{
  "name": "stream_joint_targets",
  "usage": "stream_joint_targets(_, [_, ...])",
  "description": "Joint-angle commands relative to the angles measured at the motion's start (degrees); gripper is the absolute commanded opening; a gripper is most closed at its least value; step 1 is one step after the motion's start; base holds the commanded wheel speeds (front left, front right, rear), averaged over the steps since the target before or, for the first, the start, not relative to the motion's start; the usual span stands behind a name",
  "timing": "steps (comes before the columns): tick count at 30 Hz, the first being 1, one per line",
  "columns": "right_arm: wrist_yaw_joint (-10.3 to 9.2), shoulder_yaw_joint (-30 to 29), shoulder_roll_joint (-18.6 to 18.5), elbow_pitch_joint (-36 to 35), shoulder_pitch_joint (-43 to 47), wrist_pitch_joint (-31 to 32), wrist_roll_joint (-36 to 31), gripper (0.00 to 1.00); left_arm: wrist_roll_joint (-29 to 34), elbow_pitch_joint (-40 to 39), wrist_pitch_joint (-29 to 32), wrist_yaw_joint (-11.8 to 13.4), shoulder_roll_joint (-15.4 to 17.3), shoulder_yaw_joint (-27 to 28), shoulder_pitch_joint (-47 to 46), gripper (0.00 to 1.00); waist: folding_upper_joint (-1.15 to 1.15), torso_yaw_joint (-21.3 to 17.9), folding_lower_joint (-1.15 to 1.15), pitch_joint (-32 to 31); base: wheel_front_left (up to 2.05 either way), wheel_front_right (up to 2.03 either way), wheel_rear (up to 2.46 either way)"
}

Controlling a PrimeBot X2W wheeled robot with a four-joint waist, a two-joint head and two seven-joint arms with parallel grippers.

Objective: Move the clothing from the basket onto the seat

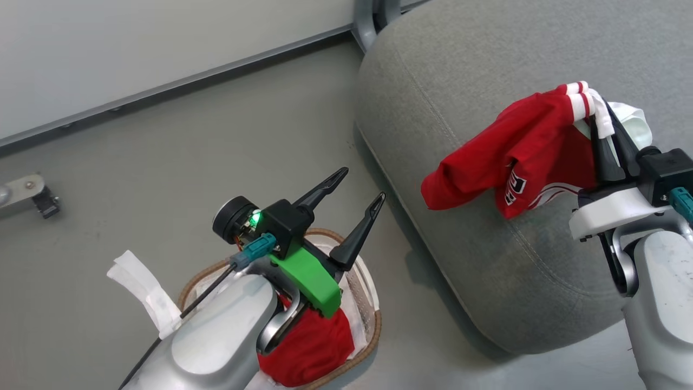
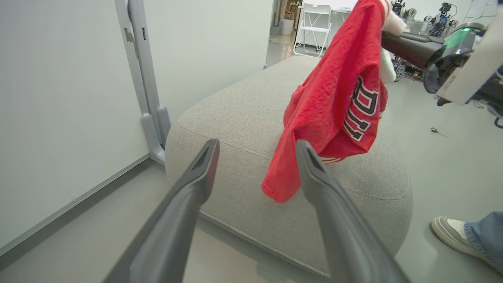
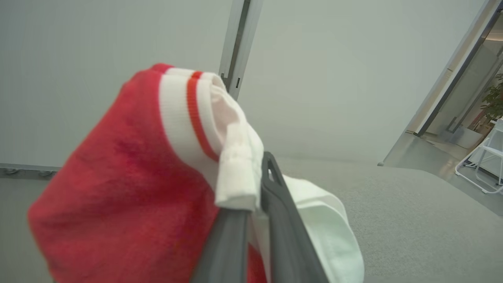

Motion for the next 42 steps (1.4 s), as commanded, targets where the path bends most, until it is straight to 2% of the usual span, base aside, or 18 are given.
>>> stream_joint_targets(1, [-0.08,-0.28,0.15,-0.34,0.7,-0.28,0.34,0.0,0.6,0.4,-0.2,-0.13,0.04,-0.23,-1.13,1.0,0.0,-4.13,0.0,3.63,0.0,0.0,0.0])
stream_joint_targets(9, [-0.08,-0.2,-0.25,0.74,-1.17,-0.28,0.74,0.0,1.94,1.04,-0.2,-0.45,-0.16,-1.13,-2.71,1.0,0.0,-5.19,0.0,6.83,0.0,0.0,0.0])
stream_joint_targets(18, [-0.08,3.76,-3.89,7.59,-11.37,-0.28,2.07,0.0,4.13,1.26,-0.2,-0.53,0.39,-1.56,-4.89,1.0,0.0,-1.9,0.0,12.07,0.0,0.0,0.0])
stream_joint_targets(23, [-0.09,5.19,-9.26,13.67,-21.86,-0.2,2.07,0.0,5.14,0.44,-0.2,-0.31,0.29,-1.56,-5.58,1.0,0.0,1.34,0.0,14.82,0.0,0.0,0.0])
stream_joint_targets(28, [-0.09,1.74,-17.25,18.11,-33.49,1.27,-0.13,0.0,6.29,-0.93,-0.19,0.35,-0.62,-1.15,-5.99,1.0,0.0,5.65,0.0,16.96,0.0,0.0,0.0])
stream_joint_targets(33, [-0.09,-3.12,-22.05,21.63,-41.47,2.73,-3.17,0.0,6.93,-2.84,-0.13,0.74,-1.12,-0.38,-5.88,1.0,0.0,9.04,0.0,19.17,0.0,0.0,0.0])
stream_joint_targets(36, [-0.09,-5.3,-22.35,24.9,-42.3,2.8,-5.25,0.0,7.44,-3.58,-0.13,0.9,-0.99,-0.36,-6.15,1.0,0.0,10.78,0.0,20.78,0.0,0.0,0.0])
stream_joint_targets(42, [-0.09,-14.97,-17.44,33.4,-37.5,0.58,-8.44,0.0,9.44,-5.16,-0.13,1.95,0.08,-0.48,-6.9,1.0,0.0,12.49,0.0,24.08,0.0,0.0,0.0])
